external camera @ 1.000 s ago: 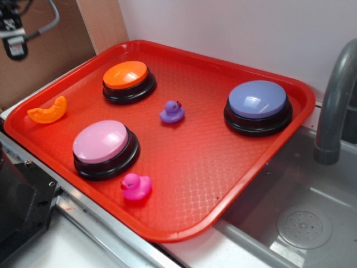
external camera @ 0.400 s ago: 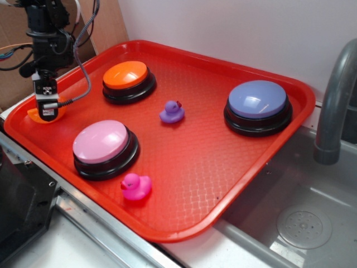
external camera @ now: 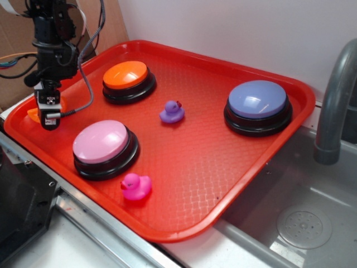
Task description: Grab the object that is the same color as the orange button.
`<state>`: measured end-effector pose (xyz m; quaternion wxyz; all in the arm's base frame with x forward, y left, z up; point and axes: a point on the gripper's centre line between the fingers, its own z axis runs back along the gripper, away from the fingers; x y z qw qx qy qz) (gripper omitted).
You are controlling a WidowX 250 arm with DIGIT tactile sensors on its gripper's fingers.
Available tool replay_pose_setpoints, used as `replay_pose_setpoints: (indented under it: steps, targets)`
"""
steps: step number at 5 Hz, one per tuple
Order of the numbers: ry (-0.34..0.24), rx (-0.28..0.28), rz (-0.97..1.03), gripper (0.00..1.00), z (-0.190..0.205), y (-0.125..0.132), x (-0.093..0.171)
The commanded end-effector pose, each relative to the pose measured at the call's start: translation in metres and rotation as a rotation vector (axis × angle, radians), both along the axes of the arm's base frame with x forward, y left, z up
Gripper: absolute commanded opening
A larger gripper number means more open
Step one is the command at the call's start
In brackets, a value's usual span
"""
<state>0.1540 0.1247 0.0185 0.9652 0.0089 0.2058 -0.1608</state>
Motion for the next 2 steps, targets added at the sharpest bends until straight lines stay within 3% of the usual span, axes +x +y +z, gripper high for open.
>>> replay_pose_setpoints:
  steps: [1, 2]
  targets:
    - [0.012, 0.03, -0.011, 0.0, -0.0042, 0.0003, 0.0062]
    - [0.007, 0.025, 0.002, 0.0, -0.0015, -0.0014, 0.0072]
